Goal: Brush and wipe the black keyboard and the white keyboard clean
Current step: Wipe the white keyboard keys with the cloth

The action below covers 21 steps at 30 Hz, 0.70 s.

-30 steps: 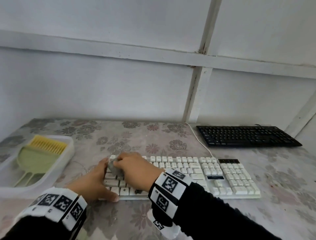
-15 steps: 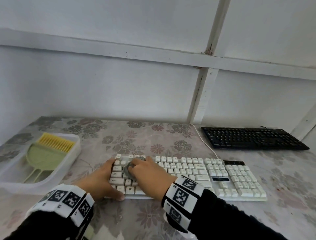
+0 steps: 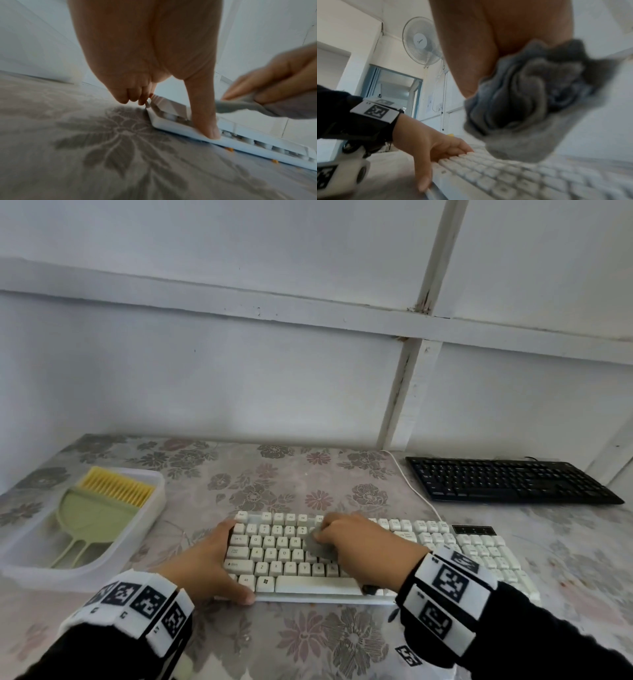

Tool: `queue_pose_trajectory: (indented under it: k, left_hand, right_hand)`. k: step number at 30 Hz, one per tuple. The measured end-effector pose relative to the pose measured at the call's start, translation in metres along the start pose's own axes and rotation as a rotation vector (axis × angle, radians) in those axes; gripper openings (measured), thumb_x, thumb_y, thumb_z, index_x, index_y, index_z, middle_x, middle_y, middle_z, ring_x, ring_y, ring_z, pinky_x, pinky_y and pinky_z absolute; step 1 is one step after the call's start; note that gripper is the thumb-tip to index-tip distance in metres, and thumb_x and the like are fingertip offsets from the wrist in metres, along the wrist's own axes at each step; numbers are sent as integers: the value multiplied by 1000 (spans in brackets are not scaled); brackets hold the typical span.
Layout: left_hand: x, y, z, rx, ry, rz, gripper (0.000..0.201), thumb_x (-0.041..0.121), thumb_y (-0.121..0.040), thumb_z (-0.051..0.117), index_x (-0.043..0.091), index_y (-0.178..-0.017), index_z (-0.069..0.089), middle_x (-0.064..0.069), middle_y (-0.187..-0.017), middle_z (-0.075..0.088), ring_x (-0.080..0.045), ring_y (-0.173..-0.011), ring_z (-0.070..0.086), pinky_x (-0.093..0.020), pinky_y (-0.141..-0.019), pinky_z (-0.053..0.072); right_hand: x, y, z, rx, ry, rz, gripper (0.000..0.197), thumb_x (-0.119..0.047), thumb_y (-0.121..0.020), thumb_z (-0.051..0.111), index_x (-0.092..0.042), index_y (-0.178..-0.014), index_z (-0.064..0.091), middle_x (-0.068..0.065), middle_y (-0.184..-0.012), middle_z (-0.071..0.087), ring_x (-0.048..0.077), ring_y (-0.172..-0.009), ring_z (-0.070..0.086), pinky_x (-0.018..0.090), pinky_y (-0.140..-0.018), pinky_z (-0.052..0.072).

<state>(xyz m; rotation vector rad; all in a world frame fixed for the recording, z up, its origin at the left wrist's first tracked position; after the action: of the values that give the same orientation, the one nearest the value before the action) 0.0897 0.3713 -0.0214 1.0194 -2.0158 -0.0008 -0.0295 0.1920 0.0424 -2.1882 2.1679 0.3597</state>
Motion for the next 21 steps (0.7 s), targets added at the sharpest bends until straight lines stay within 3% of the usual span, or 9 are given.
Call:
queue_pose_trajectory:
  k: [3, 6, 9, 13, 15, 18, 21]
  left_hand:
    - [0, -1, 0, 4, 25, 16, 118, 23, -54, 89, 29, -143, 12, 19, -117, 46, -3, -108, 47, -16, -86, 37]
    - [3, 1, -1, 8, 11, 10, 116, 19, -60, 87, 25, -144, 9, 15, -119, 47, -4, -104, 48, -9, -73, 37]
    - [6, 2, -1, 18, -25, 4, 119, 20, -63, 86, 22, -146, 1, 7, -127, 45, -6, -106, 46, -11, -75, 37]
    - [5, 2, -1, 29, -47, -7, 119, 24, -61, 86, 24, -146, 2, 13, -117, 42, -6, -104, 47, -11, -73, 36]
    - [3, 2, -1, 26, -34, 4, 118, 25, -58, 87, 27, -144, 7, 16, -116, 45, -5, -105, 48, -14, -78, 39]
    - [2, 1, -1, 23, -16, 3, 118, 25, -55, 89, 30, -143, 10, 21, -113, 45, -5, -108, 48, -20, -88, 37]
    - [3, 3, -2, 16, -38, -7, 118, 30, -55, 88, 32, -143, 9, 17, -118, 45, -7, -112, 46, -23, -96, 36]
  right_hand:
    - [-33, -20, -4, 97, -89, -84, 28, 7, -87, 42, -1, -107, 61, 6, -117, 52, 23, -104, 50, 30, -96, 42]
    - [-63, -46, 6, 24, -12, -161, 28, 6, -86, 43, -1, -105, 62, 14, -118, 51, 31, -103, 51, 38, -92, 41]
    - [-74, -60, 22, -9, 129, -154, 29, 1, -90, 46, -5, -114, 60, 16, -123, 48, 35, -108, 47, 42, -95, 36]
    - [-63, -54, 31, 11, 155, -124, 29, 3, -88, 45, -5, -113, 58, 15, -123, 46, 37, -108, 45, 45, -95, 38]
    - [-52, -45, 28, 35, 131, -108, 29, 5, -86, 45, -6, -108, 58, 15, -119, 48, 37, -107, 46, 47, -94, 40]
    - [-33, -27, 24, 64, 70, -119, 26, 8, -84, 42, -15, -89, 54, 11, -116, 51, 29, -100, 47, 39, -95, 36]
    - [-12, -9, 19, 71, 45, -96, 27, 8, -85, 41, -11, -93, 57, 8, -120, 50, 22, -93, 43, 30, -87, 27]
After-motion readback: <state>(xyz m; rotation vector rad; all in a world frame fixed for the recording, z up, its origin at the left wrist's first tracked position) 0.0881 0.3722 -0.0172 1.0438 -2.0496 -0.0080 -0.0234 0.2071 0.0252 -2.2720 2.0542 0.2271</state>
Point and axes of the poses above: each hand's wrist, its own y-axis away from the middle knuckle, its own z-axis out of the palm, x = y × z, the point moved 2 cm from there along -y, towards the middle knuckle
